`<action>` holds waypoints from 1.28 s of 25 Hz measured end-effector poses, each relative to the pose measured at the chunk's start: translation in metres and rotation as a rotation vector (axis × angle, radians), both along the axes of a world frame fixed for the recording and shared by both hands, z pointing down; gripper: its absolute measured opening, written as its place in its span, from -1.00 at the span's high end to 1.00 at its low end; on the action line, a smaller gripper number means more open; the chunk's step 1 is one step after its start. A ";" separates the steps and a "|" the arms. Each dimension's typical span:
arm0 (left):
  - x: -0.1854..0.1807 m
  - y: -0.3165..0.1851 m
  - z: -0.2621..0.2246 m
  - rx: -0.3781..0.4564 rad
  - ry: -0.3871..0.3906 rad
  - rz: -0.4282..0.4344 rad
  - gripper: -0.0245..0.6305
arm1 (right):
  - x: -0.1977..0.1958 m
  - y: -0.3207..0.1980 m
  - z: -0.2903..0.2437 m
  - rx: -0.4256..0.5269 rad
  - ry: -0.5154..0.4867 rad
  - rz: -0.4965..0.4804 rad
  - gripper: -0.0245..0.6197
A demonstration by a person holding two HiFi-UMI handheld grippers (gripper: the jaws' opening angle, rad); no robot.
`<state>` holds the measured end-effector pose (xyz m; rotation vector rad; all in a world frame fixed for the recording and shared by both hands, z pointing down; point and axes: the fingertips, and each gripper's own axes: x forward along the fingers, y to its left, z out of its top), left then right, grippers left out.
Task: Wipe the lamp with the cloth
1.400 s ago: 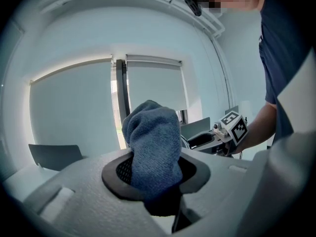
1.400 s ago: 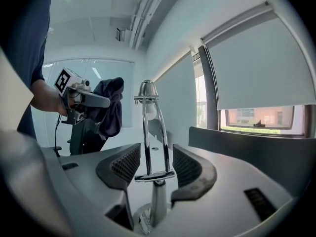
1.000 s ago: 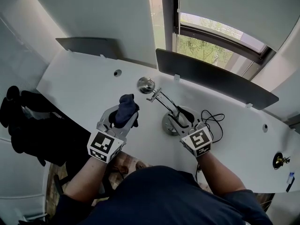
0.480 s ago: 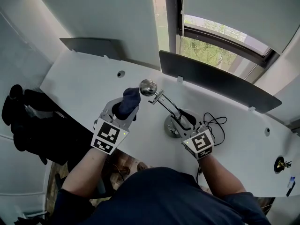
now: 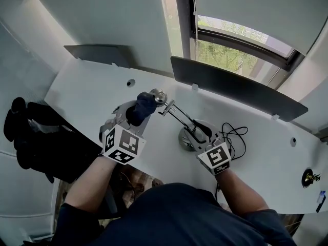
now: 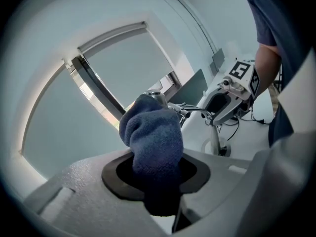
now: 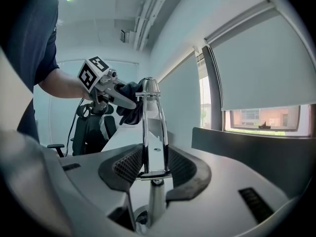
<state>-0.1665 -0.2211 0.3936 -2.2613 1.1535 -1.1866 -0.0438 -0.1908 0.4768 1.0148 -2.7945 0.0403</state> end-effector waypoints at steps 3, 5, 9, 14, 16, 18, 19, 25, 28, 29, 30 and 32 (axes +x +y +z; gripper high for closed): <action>-0.003 -0.006 -0.004 0.025 -0.090 0.013 0.53 | 0.000 0.000 0.000 0.003 -0.008 -0.003 0.43; -0.004 -0.009 -0.006 0.044 -0.158 0.026 0.53 | 0.000 0.000 0.000 0.005 -0.013 -0.002 0.43; -0.006 -0.016 -0.010 0.079 -0.291 0.064 0.53 | 0.001 0.000 0.000 0.010 -0.018 -0.001 0.43; -0.006 -0.025 -0.018 0.113 -0.400 0.096 0.53 | 0.001 0.000 -0.001 0.011 -0.022 -0.002 0.43; -0.005 -0.029 -0.021 0.135 -0.458 0.118 0.53 | 0.001 0.000 -0.001 0.009 -0.026 -0.001 0.43; -0.004 -0.033 -0.024 0.167 -0.537 0.150 0.53 | 0.001 0.001 0.000 0.007 -0.029 -0.001 0.43; -0.003 -0.034 -0.025 0.186 -0.581 0.169 0.53 | 0.001 0.001 0.000 0.008 -0.030 -0.001 0.43; 0.001 -0.046 -0.030 0.256 -0.766 0.262 0.53 | -0.001 0.000 0.000 0.017 -0.037 -0.003 0.43; 0.006 -0.053 -0.030 0.266 -0.789 0.283 0.53 | 0.001 0.001 0.000 0.018 -0.043 -0.003 0.43; 0.008 -0.055 -0.030 0.269 -0.794 0.290 0.53 | 0.002 0.001 0.000 0.022 -0.044 -0.001 0.43; 0.010 -0.058 -0.030 0.272 -0.801 0.299 0.53 | 0.003 0.001 0.000 0.026 -0.047 0.000 0.43; 0.014 -0.062 -0.032 0.287 -0.831 0.328 0.53 | 0.002 0.001 0.000 0.023 -0.050 -0.003 0.43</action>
